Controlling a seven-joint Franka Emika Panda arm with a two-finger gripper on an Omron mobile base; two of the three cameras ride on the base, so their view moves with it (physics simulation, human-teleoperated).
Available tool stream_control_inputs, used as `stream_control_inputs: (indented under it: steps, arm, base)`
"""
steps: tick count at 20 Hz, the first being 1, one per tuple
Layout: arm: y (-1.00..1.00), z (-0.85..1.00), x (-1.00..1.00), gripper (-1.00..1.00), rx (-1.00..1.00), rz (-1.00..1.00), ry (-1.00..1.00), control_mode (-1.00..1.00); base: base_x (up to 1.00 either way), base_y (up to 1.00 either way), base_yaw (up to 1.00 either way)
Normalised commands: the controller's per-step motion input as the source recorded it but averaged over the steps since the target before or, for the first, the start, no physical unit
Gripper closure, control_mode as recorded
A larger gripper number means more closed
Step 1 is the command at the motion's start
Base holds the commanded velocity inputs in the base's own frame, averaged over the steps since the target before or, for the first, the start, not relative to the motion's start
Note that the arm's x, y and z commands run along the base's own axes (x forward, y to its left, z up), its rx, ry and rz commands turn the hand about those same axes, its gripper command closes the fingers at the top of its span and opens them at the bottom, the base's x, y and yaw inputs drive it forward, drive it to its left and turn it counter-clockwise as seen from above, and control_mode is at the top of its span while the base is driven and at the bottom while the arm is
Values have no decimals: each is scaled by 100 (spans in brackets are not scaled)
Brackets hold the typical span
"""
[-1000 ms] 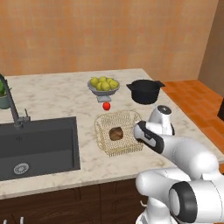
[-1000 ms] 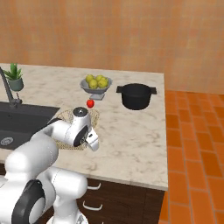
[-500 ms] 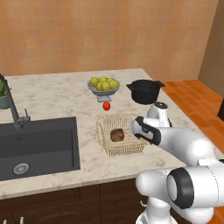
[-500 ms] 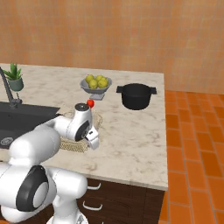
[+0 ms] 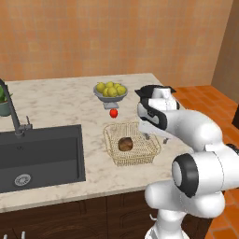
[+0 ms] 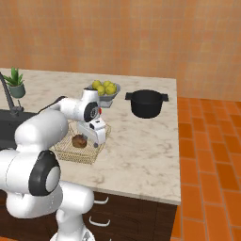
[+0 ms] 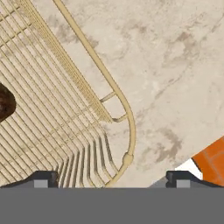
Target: Open the cabinet, pick up the bread from the cabinet and place it in the basket. Then move the basket to the dining counter.
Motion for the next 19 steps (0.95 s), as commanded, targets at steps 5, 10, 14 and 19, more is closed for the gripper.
stream_control_inputs:
  steps: [5,10,14,19]
  arm:
    - [9,48,-74,-100,-3,0,-1,-100]
    - [20,44,-100,-100,-4,2,-14,-100]
    - [1,35,-91,-100,2,5,-24,-100]
    - [-43,5,-25,-100,22,1,-9,-100]
  base:
    - [0,0,0]
    - [0,0,0]
    - [0,0,0]
    - [0,0,0]
